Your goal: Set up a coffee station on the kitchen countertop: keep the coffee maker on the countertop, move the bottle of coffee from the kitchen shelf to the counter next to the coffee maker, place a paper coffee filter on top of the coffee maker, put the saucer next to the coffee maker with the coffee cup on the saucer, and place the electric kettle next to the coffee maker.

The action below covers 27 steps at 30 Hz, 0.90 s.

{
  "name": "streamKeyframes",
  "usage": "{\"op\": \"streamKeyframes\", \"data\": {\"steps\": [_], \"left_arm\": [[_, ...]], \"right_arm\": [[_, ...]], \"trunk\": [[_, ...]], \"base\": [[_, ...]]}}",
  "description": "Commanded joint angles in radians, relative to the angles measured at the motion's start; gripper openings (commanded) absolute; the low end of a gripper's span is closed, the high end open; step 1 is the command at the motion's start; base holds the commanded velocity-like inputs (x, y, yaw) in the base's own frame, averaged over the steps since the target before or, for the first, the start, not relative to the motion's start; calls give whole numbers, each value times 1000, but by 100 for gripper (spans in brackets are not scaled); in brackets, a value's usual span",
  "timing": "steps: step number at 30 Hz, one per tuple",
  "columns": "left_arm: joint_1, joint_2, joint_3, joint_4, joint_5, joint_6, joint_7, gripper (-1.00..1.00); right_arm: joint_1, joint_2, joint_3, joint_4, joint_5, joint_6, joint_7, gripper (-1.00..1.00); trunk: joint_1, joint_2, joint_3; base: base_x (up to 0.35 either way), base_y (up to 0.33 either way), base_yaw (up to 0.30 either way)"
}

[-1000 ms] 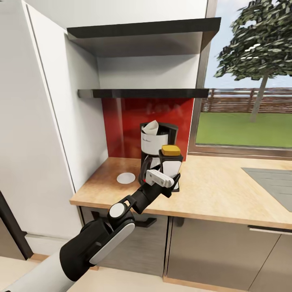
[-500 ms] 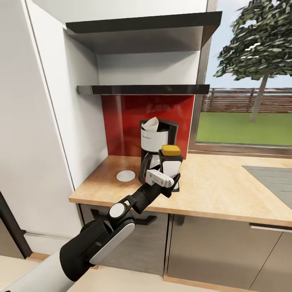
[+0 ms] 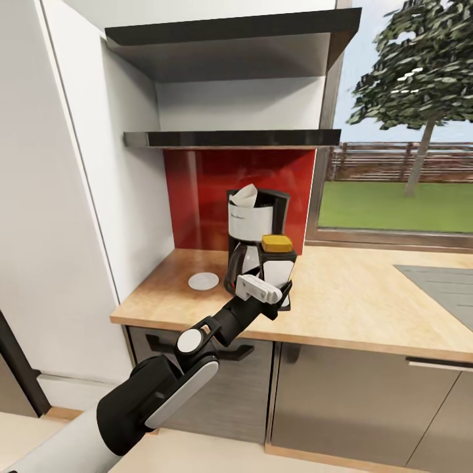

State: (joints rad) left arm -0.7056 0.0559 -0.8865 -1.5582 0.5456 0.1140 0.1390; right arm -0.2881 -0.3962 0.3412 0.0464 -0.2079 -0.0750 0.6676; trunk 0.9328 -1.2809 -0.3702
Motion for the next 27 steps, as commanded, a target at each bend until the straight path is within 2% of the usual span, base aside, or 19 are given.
{"op": "streamKeyframes", "data": {"steps": [1,22,27], "left_arm": [[-2,1,-2,-2,8,3,8,-100],[-2,1,-3,-3,8,1,8,-100],[-2,1,-22,-3,8,1,9,-100]], "right_arm": [[-2,0,9,4,-8,-8,4,100],[-2,0,9,4,-8,-8,4,100],[-2,0,9,4,-8,-8,4,100]], "trunk": [[4,-8,-4],[85,-155,-70],[104,-190,-86]], "base": [[0,0,0],[0,0,0],[0,0,0]]}}
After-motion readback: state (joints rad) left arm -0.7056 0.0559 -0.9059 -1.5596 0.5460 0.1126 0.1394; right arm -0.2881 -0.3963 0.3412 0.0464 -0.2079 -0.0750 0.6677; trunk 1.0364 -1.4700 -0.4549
